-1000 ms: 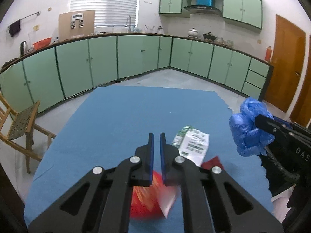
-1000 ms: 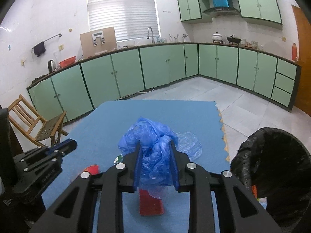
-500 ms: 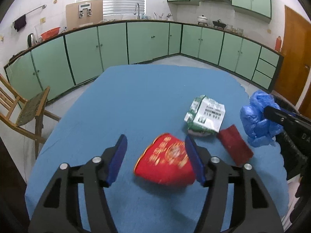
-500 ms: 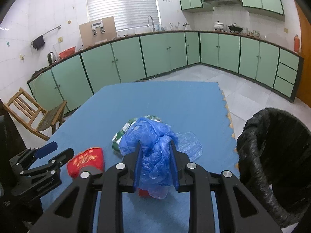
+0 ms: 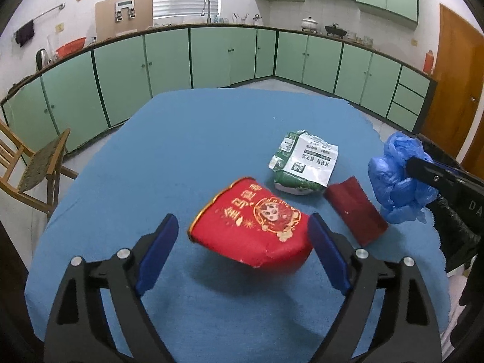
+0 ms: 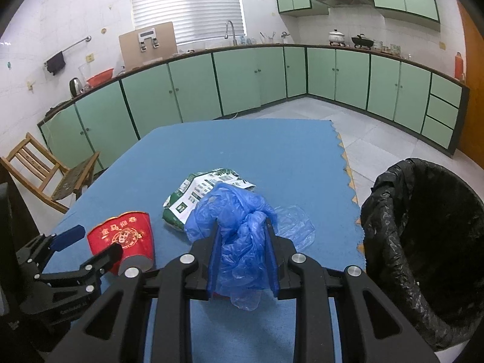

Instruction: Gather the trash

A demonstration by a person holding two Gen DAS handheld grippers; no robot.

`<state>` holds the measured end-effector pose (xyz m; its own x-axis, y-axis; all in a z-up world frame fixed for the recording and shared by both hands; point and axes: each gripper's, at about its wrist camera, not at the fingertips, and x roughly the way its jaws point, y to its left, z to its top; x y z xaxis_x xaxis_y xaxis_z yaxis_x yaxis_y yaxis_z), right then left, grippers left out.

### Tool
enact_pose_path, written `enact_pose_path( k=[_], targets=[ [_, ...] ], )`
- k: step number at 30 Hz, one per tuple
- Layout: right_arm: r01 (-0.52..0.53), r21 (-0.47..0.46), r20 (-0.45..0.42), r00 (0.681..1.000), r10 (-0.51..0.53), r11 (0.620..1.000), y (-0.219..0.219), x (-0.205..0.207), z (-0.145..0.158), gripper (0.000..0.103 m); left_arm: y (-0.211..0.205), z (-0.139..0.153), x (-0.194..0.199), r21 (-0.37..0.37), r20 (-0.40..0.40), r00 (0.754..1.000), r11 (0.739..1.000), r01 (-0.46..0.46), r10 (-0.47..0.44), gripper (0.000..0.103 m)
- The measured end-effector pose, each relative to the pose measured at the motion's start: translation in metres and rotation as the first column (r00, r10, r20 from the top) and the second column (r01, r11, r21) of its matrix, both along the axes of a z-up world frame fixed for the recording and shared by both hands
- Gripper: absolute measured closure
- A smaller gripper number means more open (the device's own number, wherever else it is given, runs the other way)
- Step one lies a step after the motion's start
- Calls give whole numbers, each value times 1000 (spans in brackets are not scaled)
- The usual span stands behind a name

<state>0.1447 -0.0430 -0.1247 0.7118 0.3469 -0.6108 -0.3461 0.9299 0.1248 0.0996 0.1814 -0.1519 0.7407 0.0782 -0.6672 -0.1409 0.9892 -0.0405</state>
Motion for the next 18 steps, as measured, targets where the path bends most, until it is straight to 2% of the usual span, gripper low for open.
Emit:
enact_pose_path(
  k=[7, 10, 13, 15, 16, 17, 18],
  targets=[
    [-7, -2, -2, 1000, 7, 1000, 4, 0, 0, 77, -5, -5, -1, -36, -13, 1000, 999, 25, -25, 17],
    [-4, -5, 0, 1000, 4, 1000, 1, 1, 0, 77, -8, -6, 2, -56, -6, 999, 997, 53, -54, 27],
    [3, -8, 0, 1000, -3, 1000, -1, 1, 0, 77, -13, -7, 7, -77, -1, 997, 994, 83, -83, 43],
    [5, -10, -2, 1000, -5, 1000, -2, 0, 0, 77, -16, -9, 10, -88, -2, 995, 991, 102, -102, 59],
    [7, -13, -1, 1000, -7, 1000, -2, 0, 0, 77, -19, -8, 12, -94, 1, 994, 989, 113, -113, 64],
    [8, -14, -1, 1000, -8, 1000, -2, 0, 0, 77, -22, -8, 13, -92, 1, 993, 988, 121, -122, 75],
    [11, -14, -3, 1000, -11, 1000, -2, 0, 0, 77, -25, -8, 14, -88, 2, 991, 987, 131, -132, 78]
  ],
)
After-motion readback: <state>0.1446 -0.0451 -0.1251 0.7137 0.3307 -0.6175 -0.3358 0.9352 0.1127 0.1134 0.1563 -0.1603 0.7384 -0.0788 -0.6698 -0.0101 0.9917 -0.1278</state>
